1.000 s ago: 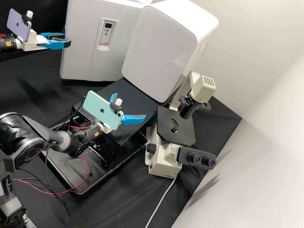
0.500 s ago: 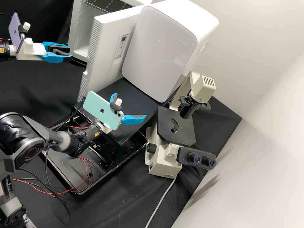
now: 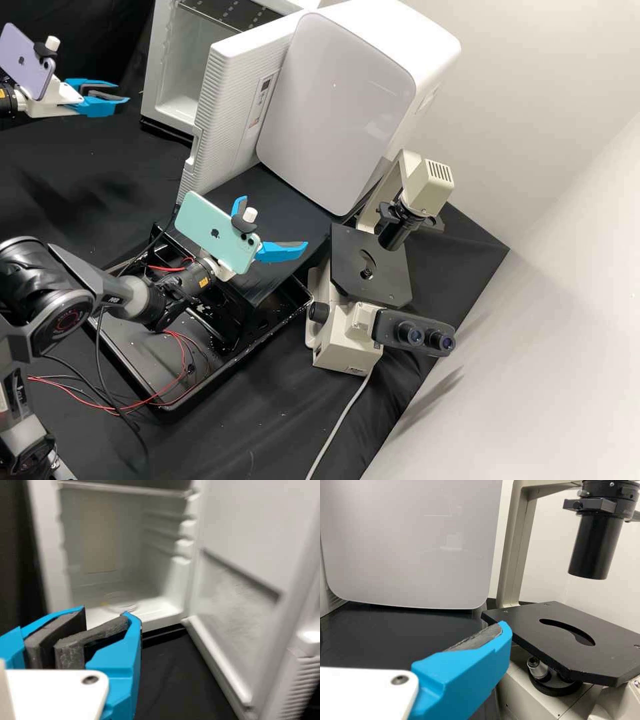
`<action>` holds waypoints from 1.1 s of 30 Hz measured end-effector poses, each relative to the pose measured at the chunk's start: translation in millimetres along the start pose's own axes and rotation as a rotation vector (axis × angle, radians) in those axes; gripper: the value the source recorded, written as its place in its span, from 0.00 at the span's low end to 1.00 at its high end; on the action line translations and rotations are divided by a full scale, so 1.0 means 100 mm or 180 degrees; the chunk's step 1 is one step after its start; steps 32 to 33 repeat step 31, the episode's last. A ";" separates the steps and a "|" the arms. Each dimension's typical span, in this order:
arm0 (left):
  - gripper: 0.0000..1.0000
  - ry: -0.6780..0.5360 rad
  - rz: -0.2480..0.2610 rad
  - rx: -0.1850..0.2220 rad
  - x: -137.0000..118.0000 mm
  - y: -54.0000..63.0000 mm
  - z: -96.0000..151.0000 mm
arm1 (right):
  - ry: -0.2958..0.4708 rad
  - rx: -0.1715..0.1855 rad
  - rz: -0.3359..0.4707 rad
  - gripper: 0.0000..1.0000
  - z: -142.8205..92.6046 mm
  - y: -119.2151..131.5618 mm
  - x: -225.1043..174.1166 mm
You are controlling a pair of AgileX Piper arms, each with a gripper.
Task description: Open the incubator door
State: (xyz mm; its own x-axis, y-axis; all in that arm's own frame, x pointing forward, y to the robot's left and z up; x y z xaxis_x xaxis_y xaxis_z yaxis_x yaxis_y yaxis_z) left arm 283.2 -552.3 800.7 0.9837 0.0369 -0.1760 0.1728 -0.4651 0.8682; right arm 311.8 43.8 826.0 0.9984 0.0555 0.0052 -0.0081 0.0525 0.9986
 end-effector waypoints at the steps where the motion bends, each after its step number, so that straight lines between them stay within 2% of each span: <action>1: 0.00 0.0082 -0.0003 0.0032 0.00 0.00 -0.03 | 0.0000 0.0000 0.0000 1.00 0.00 0.00 0.00; 2: 1.00 0.0156 0.0004 0.0058 0.00 0.01 -0.06 | 0.0000 0.0000 0.0000 1.00 0.00 0.00 0.00; 4: 1.00 0.0328 0.0036 0.0119 0.00 0.02 -0.12 | 0.0000 0.0000 0.0000 1.00 0.00 0.00 0.00; 5: 1.00 0.0441 0.0096 0.0218 0.00 0.04 -0.16 | 0.0000 0.0000 0.0000 1.00 0.00 0.00 0.00; 7: 1.00 0.0594 0.0154 0.0307 0.00 0.07 -0.22 | 0.0000 0.0000 0.0000 1.00 0.00 0.00 0.00; 9: 1.00 0.0685 0.0192 0.0354 0.00 0.09 -0.26 | 0.0000 0.0000 0.0000 1.00 0.00 0.00 0.00; 16: 1.00 0.1065 0.0359 0.0647 0.03 0.14 -0.36 | 0.0000 0.0000 0.0000 1.00 0.00 0.00 0.00; 19: 1.00 0.1238 0.0453 0.0804 0.07 0.14 -0.40 | 0.0000 0.0000 0.0000 1.00 0.00 0.00 0.00; 22: 1.00 0.1312 0.0482 0.0866 0.10 0.12 -0.44 | 0.0000 0.0000 0.0000 1.00 0.00 0.00 0.00; 24: 1.00 0.1339 0.0540 0.0881 0.12 0.12 -0.46 | 0.0000 0.0000 0.0000 1.00 0.00 0.00 0.00; 27: 1.00 0.1328 0.0730 0.0803 0.18 0.11 -0.50 | 0.0000 0.0000 0.0000 1.00 0.00 0.00 0.00; 29: 1.00 0.1304 0.0856 0.0704 0.22 0.09 -0.52 | 0.0000 0.0000 0.0000 1.00 0.00 0.00 0.00; 31: 1.00 0.1295 0.0859 0.0624 0.26 0.04 -0.55 | 0.0000 0.0000 0.0000 1.00 0.00 0.00 0.00; 33: 1.00 0.1295 0.0859 0.0624 0.26 0.04 -0.55 | 0.0000 0.0000 0.0000 1.00 0.00 0.00 0.00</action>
